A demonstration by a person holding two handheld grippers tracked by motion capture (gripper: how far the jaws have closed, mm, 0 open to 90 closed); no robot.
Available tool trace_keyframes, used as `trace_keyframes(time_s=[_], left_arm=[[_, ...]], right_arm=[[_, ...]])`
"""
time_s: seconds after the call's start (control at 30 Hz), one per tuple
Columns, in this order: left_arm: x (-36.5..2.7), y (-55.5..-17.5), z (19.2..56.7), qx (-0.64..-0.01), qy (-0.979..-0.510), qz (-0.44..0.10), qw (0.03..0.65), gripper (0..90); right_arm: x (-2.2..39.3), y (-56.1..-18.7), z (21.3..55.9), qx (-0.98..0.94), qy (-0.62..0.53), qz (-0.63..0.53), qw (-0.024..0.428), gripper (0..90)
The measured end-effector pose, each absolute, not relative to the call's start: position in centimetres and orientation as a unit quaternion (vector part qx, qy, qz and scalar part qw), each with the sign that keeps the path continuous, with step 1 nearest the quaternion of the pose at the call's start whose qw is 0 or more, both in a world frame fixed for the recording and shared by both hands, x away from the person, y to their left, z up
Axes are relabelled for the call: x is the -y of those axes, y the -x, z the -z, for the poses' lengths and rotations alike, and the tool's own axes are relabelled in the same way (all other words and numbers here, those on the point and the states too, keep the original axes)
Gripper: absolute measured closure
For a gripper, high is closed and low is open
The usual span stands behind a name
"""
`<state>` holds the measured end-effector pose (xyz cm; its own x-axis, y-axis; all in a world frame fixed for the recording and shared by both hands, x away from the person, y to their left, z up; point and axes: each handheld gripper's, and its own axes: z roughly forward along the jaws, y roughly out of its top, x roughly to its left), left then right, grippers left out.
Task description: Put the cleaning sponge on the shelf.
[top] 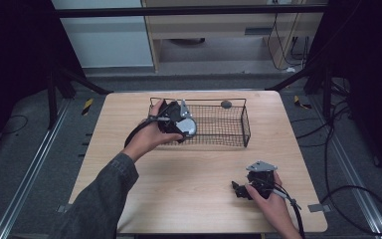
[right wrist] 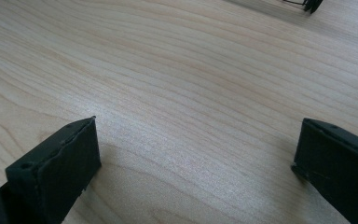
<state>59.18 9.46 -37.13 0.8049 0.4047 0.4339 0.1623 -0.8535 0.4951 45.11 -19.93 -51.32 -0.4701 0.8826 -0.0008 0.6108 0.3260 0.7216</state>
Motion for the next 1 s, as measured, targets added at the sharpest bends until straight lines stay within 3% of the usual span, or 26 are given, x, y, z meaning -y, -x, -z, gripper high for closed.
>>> trace_keyframes(time_s=[1.0], left_arm=[[-8.6,-53.6,37.3,-0.172,-0.915,-0.25,0.266,4.1]], right_arm=[[19.9,-45.1,51.3,-0.789,-0.473,-0.335,0.204,0.4]])
